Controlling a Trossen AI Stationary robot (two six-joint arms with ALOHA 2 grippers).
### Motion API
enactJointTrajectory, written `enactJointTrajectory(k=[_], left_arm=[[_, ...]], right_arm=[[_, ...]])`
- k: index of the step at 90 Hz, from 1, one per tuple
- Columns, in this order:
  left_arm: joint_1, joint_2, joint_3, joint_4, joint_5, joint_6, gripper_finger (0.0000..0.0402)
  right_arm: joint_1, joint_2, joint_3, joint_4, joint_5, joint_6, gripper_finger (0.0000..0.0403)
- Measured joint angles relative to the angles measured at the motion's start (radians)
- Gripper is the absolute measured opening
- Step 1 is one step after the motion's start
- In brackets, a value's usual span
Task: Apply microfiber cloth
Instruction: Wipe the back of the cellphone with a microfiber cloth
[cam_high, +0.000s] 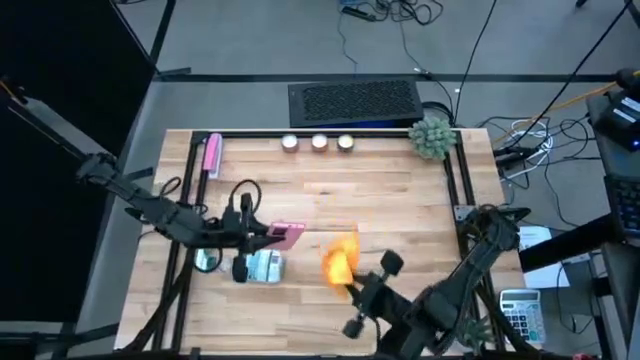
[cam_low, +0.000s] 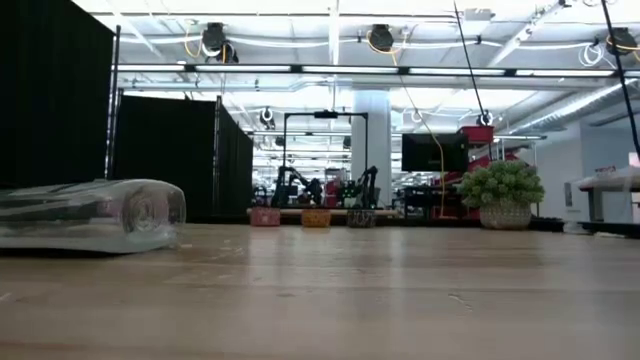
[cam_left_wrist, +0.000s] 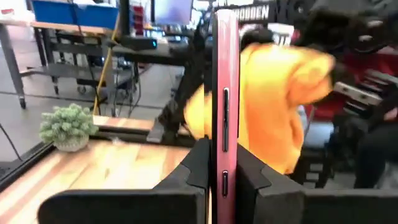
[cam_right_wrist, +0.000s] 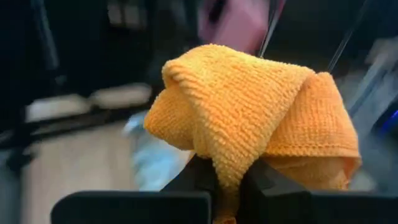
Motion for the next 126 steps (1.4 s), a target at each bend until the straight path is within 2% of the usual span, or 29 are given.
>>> enactJointTrajectory(k=[6,13,22,47,58,69,78,83,89,94,108,113,119,126], left_arm=[[0.002,0.002,0.000,-0.023,-0.010,0.014,0.0011],[0.002,0.003,0.000,-0.030,-0.013,0.014,0.0011],[0.001,0.005,0.000,-0.060,-0.012,0.019,0.0011],[0.003,0.049,0.000,-0.092,-0.013,0.013,0.0011],[0.003,0.073,0.000,-0.094,-0.006,0.012,0.0011],[0.003,0.097,0.000,-0.093,-0.006,0.012,0.0011],[0.003,0.115,0.000,-0.093,0.004,0.012,0.0011],[0.003,0.122,0.000,-0.089,0.027,0.012,0.0011],[0.003,0.130,0.000,-0.083,0.040,0.018,0.0011],[0.004,0.135,0.000,-0.072,0.043,0.036,0.0011],[0.007,0.151,0.000,-0.019,0.093,0.081,0.0011],[0.006,0.158,0.000,0.018,0.128,0.092,0.0011],[0.006,0.164,0.000,0.065,0.175,0.094,0.0011],[0.006,0.166,0.000,0.103,0.214,0.106,0.0011]], right_arm=[[0.007,0.040,-0.054,-0.073,-0.133,0.154,0.0009],[0.006,0.053,-0.125,-0.099,-0.287,0.261,0.0011],[-0.001,0.064,-0.233,-0.077,-0.414,0.369,0.0012],[-0.011,0.073,-0.435,-0.015,-0.519,0.551,0.0031],[-0.054,0.066,-0.467,0.066,-0.656,0.490,0.0064],[-0.100,0.063,-0.456,0.146,-0.769,0.322,0.0125],[-0.138,0.034,-0.417,0.144,-0.896,0.196,0.0178],[-0.149,0.010,-0.380,0.140,-0.928,0.117,0.0203],[-0.146,-0.022,-0.330,0.129,-0.901,0.023,0.0227],[-0.133,-0.052,-0.292,0.126,-0.819,-0.053,0.0240],[-0.096,-0.115,-0.258,0.182,-0.358,-0.226,0.0253],[-0.096,-0.123,-0.258,0.215,-0.249,-0.277,0.0252],[-0.104,-0.133,-0.260,0.294,-0.188,-0.347,0.0248],[-0.114,-0.151,-0.260,0.445,-0.218,-0.496,0.0243]])
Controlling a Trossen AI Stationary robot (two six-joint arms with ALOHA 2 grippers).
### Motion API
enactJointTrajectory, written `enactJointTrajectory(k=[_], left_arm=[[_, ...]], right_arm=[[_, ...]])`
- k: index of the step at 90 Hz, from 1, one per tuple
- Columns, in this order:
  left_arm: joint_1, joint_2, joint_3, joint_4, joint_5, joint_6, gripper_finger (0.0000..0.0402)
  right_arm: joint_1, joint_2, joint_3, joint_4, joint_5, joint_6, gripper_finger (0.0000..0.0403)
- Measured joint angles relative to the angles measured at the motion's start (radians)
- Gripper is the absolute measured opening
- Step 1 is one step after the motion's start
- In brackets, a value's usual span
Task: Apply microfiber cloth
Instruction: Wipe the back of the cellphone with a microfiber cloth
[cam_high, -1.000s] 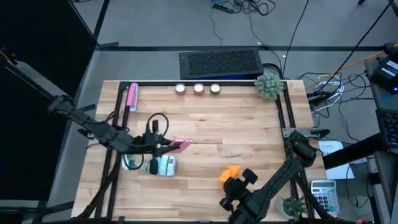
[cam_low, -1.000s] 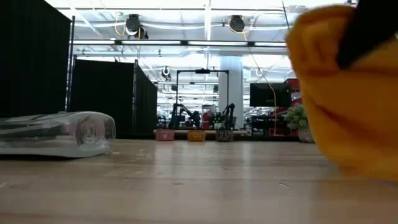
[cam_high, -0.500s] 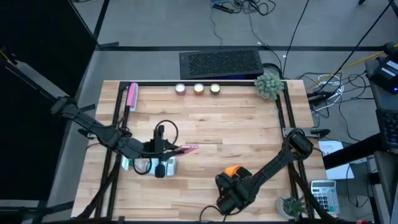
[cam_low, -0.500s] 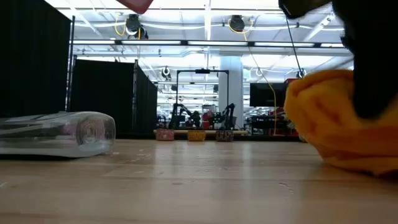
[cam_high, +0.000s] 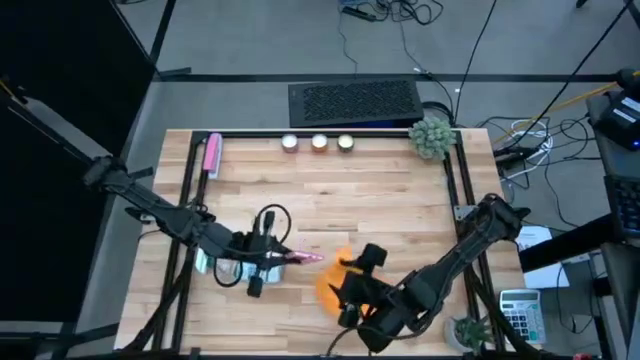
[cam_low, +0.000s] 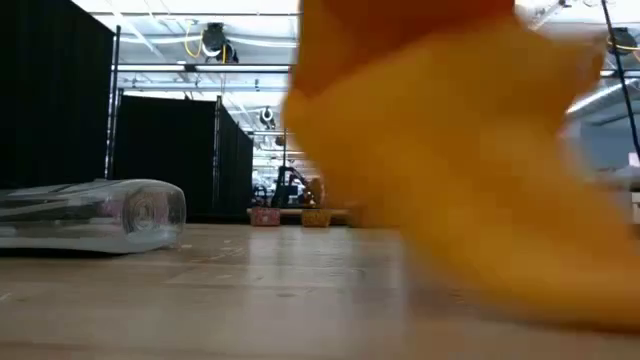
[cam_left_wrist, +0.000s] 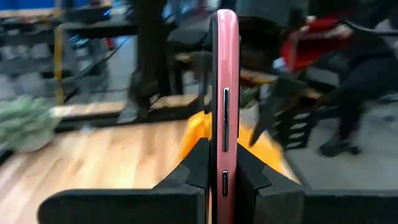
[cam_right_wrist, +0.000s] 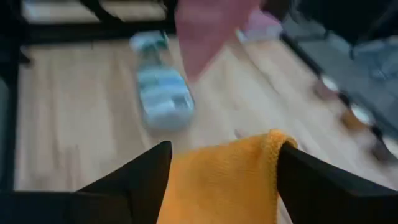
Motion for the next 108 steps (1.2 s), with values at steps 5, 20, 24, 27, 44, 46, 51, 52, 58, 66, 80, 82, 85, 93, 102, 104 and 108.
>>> enactJointTrajectory(k=[5,20,24,27,44,46,51,52,58,66,80,82,85,93,102,104,108], left_arm=[[0.000,0.000,0.000,0.006,0.009,0.009,0.0011],[0.000,0.000,0.000,-0.002,0.009,0.008,0.0011],[0.000,0.000,0.000,-0.003,0.009,0.008,0.0011],[0.000,0.000,0.000,-0.006,0.009,0.008,0.0011],[0.003,0.000,0.000,0.001,0.008,0.008,0.0011],[0.005,0.000,0.000,0.003,0.008,0.008,0.0011],[0.009,0.000,0.000,0.012,0.008,0.008,0.0011],[0.010,0.000,0.000,0.012,0.008,0.008,0.0011],[0.020,0.000,0.000,0.012,0.008,0.008,0.0011],[0.026,0.000,0.000,0.007,0.007,0.008,0.0011],[0.026,0.000,0.000,0.007,0.007,0.008,0.0011],[0.026,0.000,0.000,0.006,0.007,0.008,0.0011],[0.029,0.000,0.000,0.007,0.007,0.008,0.0011],[0.034,0.000,0.000,0.006,0.007,0.009,0.0011],[0.040,0.000,0.000,0.006,0.006,0.012,0.0011],[0.043,0.000,0.000,0.006,0.006,0.012,0.0011],[0.046,0.000,0.000,0.007,0.006,0.012,0.0011]], right_arm=[[-0.003,-0.014,0.002,0.058,-0.033,-0.070,0.0240],[-0.049,-0.018,0.001,-0.276,-0.224,0.190,0.0238],[-0.067,-0.010,-0.001,-0.396,-0.307,0.301,0.0238],[-0.079,-0.007,-0.001,-0.463,-0.366,0.364,0.0238],[-0.084,-0.018,-0.001,-0.415,-0.366,0.343,0.0238],[-0.081,-0.025,-0.001,-0.364,-0.344,0.296,0.0238],[-0.077,-0.040,0.000,-0.239,-0.285,0.164,0.0238],[-0.077,-0.043,0.000,-0.217,-0.275,0.140,0.0238],[-0.081,-0.057,0.003,-0.157,-0.272,0.073,0.0238],[-0.126,-0.066,0.003,-0.282,-0.469,0.184,0.0238],[-0.166,-0.050,-0.004,-0.644,-0.517,0.389,0.0237],[-0.164,-0.050,-0.007,-0.658,-0.495,0.394,0.0237],[-0.161,-0.049,-0.010,-0.668,-0.449,0.394,0.0237],[-0.150,-0.049,-0.010,-0.625,-0.273,0.342,0.0237],[-0.148,-0.049,-0.010,-0.520,-0.099,0.232,0.0237],[-0.148,-0.049,-0.010,-0.485,-0.096,0.192,0.0238],[-0.149,-0.049,-0.010,-0.408,-0.102,0.116,0.0237]])
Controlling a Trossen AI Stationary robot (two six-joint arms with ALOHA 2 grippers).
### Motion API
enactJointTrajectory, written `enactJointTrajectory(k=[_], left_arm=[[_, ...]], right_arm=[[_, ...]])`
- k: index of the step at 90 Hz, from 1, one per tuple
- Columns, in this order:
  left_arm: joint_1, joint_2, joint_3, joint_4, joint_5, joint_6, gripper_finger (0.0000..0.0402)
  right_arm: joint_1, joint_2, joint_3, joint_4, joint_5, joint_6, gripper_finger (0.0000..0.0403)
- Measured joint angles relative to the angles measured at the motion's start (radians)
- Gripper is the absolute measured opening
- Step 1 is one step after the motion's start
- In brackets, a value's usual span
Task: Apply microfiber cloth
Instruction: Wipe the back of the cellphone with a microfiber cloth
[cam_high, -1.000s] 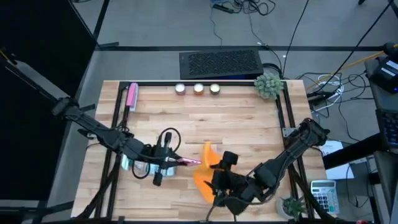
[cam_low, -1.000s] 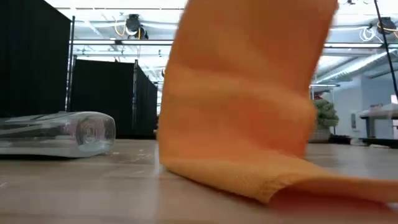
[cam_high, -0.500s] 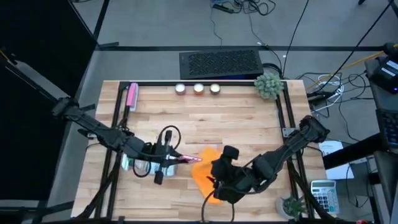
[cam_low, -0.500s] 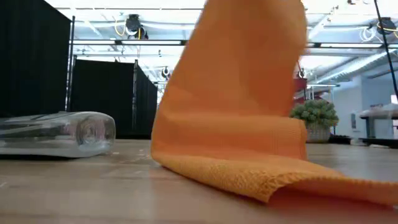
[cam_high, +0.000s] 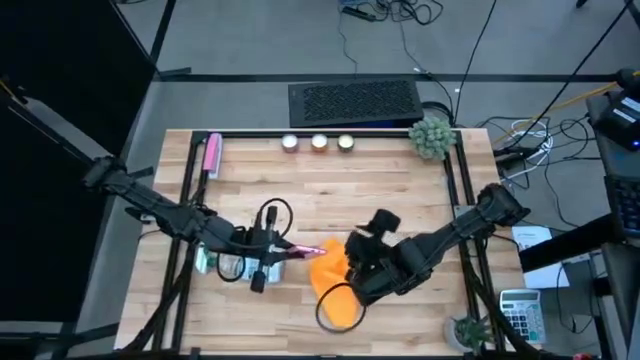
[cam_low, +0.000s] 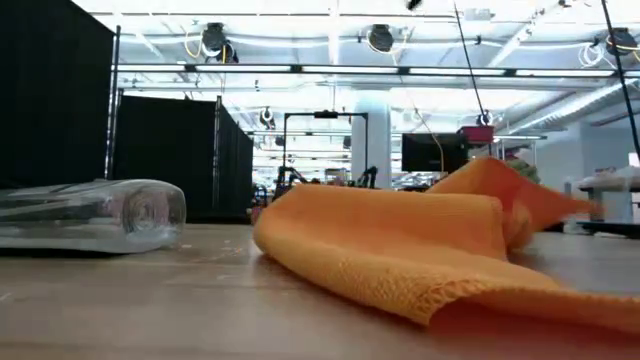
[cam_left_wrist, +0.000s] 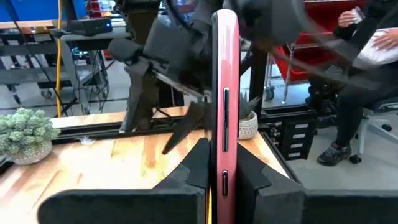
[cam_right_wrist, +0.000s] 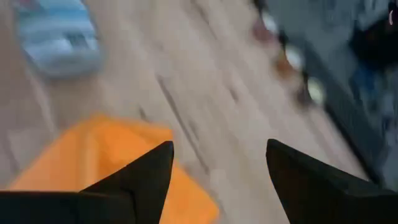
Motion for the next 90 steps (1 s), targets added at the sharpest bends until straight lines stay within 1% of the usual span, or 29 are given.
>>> enactJointTrajectory(k=[6,16,25,36,48,60,69,76,90], left_arm=[[0.006,0.000,0.000,0.003,0.000,-0.001,0.0011],[0.009,0.000,0.000,0.012,0.015,-0.002,0.0011],[0.008,0.000,0.000,0.027,0.026,0.000,0.0011],[0.009,-0.001,0.002,0.047,0.065,0.006,0.0011],[0.010,-0.001,0.002,0.029,0.065,0.031,0.0011],[0.010,-0.001,0.002,0.016,0.063,0.052,0.0011],[0.010,-0.001,0.002,-0.034,0.059,0.053,0.0011],[0.009,0.001,0.000,-0.086,0.034,0.058,0.0011],[0.009,0.001,0.000,-0.068,0.029,0.057,0.0011]], right_arm=[[0.000,0.000,0.000,0.121,-0.010,-0.109,0.0238],[0.016,0.000,0.000,0.328,-0.074,-0.282,0.0237],[0.040,-0.003,0.005,0.501,-0.074,-0.411,0.0238],[0.054,-0.009,0.025,0.612,-0.079,-0.505,0.0237],[0.050,-0.015,0.052,0.615,-0.072,-0.511,0.0236],[0.050,-0.015,0.090,0.606,-0.056,-0.512,0.0223],[0.053,-0.015,0.126,0.576,-0.056,-0.521,0.0213],[0.064,-0.019,0.160,0.585,-0.040,-0.544,0.0209],[0.061,-0.021,0.176,0.560,-0.040,-0.556,0.0208]])
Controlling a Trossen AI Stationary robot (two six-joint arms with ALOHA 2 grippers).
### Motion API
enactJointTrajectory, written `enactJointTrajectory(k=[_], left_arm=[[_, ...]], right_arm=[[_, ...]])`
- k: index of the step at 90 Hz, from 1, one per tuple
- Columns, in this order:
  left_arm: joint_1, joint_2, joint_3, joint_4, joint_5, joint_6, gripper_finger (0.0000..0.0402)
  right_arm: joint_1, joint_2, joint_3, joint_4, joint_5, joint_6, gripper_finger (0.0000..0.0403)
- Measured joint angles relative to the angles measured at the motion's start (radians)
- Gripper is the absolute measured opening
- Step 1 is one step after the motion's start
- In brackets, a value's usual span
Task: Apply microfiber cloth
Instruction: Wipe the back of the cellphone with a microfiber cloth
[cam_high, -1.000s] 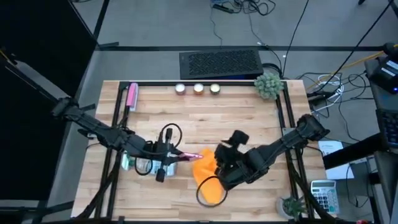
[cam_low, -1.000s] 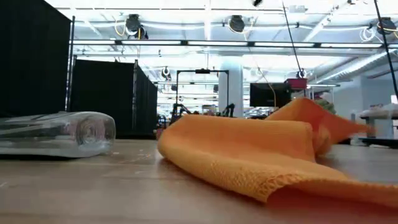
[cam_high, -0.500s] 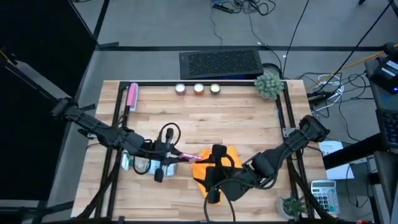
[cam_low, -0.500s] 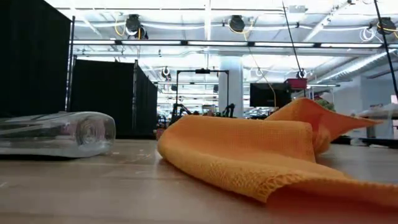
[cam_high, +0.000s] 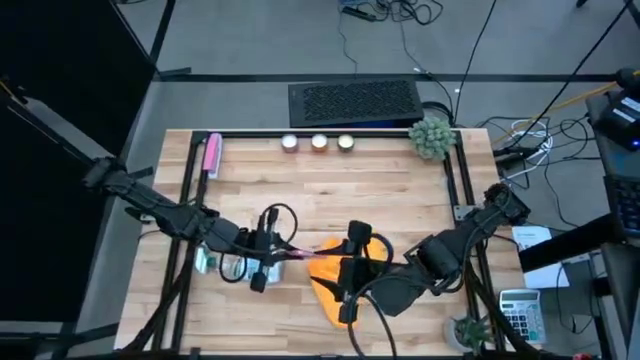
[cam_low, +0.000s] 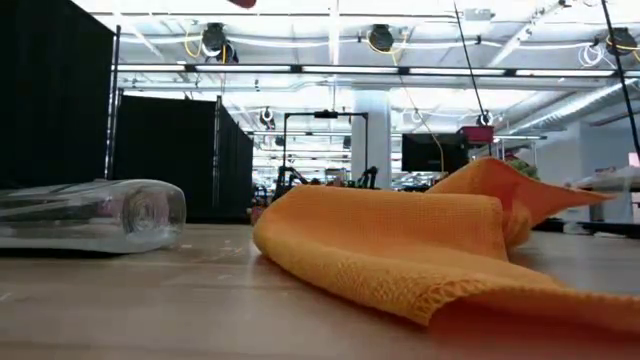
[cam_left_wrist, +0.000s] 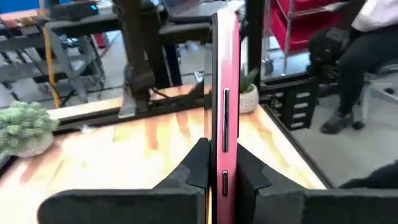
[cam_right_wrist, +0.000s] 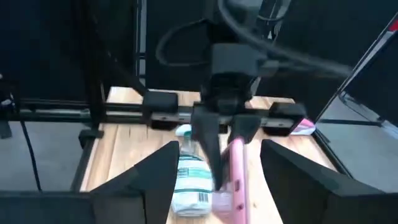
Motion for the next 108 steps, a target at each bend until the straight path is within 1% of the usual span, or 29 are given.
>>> enactJointTrajectory(k=[16,32,37,43,51,66,71,81,94,100,108], left_arm=[[-0.001,0.000,0.000,-0.005,-0.001,-0.001,0.0011],[-0.003,0.000,0.000,-0.012,-0.001,-0.001,0.0011],[-0.003,0.000,0.000,-0.011,-0.001,-0.001,0.0011],[-0.003,0.000,0.000,-0.009,-0.002,-0.001,0.0011],[-0.003,0.000,0.000,-0.009,-0.002,-0.001,0.0011],[-0.002,0.000,0.000,-0.005,-0.006,-0.007,0.0012],[-0.002,0.000,0.000,-0.007,-0.006,-0.007,0.0016],[-0.003,0.000,0.000,-0.005,-0.005,-0.007,0.0037],[-0.003,-0.009,0.001,-0.035,-0.008,-0.005,0.0089],[-0.003,-0.021,0.001,-0.080,-0.021,-0.004,0.0116],[-0.002,-0.045,0.001,-0.149,-0.031,-0.007,0.0145]], right_arm=[[-0.049,0.025,-0.001,-0.133,-0.004,0.117,0.0208],[-0.078,0.026,-0.002,-0.123,-0.019,0.125,0.0206],[-0.089,0.026,-0.002,-0.128,-0.052,0.121,0.0197],[-0.107,0.033,-0.002,-0.128,-0.111,0.127,0.0175],[-0.124,0.045,-0.002,-0.128,-0.166,0.131,0.0134],[-0.132,0.048,-0.002,-0.130,-0.171,0.111,0.0031],[-0.127,0.048,-0.002,-0.133,-0.175,0.102,0.0015],[-0.116,0.048,-0.002,-0.148,-0.168,0.103,0.0017],[-0.091,0.048,-0.003,-0.260,-0.166,0.142,0.0011],[-0.077,0.046,-0.003,-0.378,-0.164,0.216,0.0011],[-0.059,0.048,-0.003,-0.550,-0.160,0.359,0.0011]])
